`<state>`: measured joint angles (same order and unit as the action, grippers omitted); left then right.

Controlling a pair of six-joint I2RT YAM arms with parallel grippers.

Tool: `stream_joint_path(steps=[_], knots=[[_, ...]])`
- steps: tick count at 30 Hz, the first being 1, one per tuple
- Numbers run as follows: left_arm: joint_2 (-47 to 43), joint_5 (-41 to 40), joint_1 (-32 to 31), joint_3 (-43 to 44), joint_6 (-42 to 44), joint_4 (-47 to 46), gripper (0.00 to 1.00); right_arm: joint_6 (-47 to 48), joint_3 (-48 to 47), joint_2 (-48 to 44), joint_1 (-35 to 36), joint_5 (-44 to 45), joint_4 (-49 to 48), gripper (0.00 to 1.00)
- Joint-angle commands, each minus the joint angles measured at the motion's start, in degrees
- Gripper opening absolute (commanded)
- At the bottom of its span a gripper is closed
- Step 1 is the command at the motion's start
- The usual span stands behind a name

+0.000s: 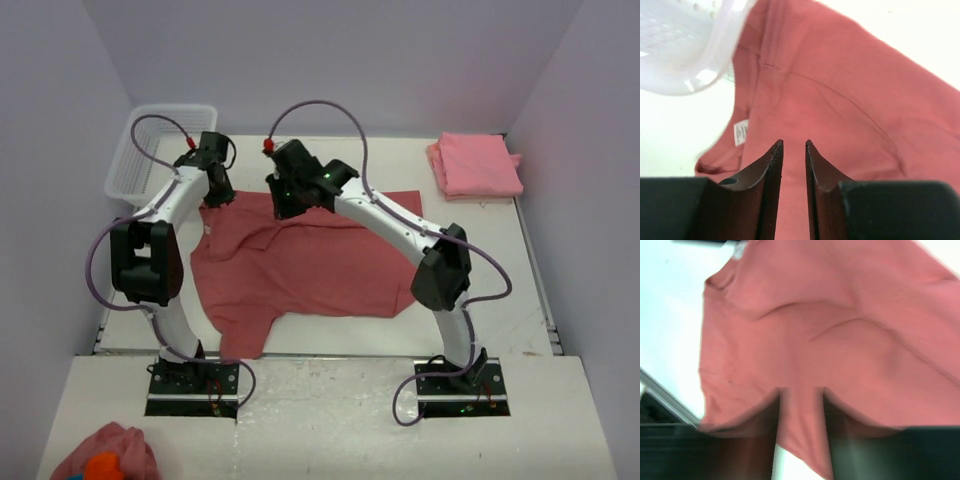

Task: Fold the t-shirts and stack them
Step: Fold the flattened tshirt in 1/3 of the way

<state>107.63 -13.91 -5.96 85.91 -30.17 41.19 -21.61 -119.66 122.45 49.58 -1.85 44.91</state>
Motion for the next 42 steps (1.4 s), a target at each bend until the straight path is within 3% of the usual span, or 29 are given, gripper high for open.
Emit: stream_joint_path(steps=[1,2,7,9,10,16,26,42], knots=[[-5.9,-2.1,-3.3,0.3,2.0,-0.8,0.26,-3.3,0.3,-7.6,-5.5,7.1,5.5,0.08],[-6.6,-2.4,-5.4,-0.2,2.3,-0.6,0.25,-4.7,4.4,-9.4,-8.6,7.7,5.4,0.00],[-12.2,-4.8,-14.2,-7.1,1.8,-0.1,0.20,-3.8,17.1,-20.0,-18.2,9.8,0.9,0.00],[-14.2,-5.1,-16.4,-10.5,1.0,-0.5,0.27,-3.2,19.8,-22.1,-20.7,9.8,1.1,0.00],[-14.6,-5.2,-18.3,-11.5,0.8,-0.8,0.42,-2.0,20.7,-23.2,-22.9,9.0,1.1,0.00],[-15.5,-7.8,-21.3,-15.5,-0.4,-1.5,0.48,-0.7,25.9,-31.1,-30.0,5.5,0.1,0.00],[-7.6,-7.1,-21.5,-13.8,1.7,-3.2,0.39,-0.3,31.3,-38.1,-32.5,3.4,-0.9,0.00],[-1.0,-4.5,-21.6,-11.6,3.0,-5.1,0.39,0.0,35.9,-39.9,-33.8,2.1,-2.7,0.00]])
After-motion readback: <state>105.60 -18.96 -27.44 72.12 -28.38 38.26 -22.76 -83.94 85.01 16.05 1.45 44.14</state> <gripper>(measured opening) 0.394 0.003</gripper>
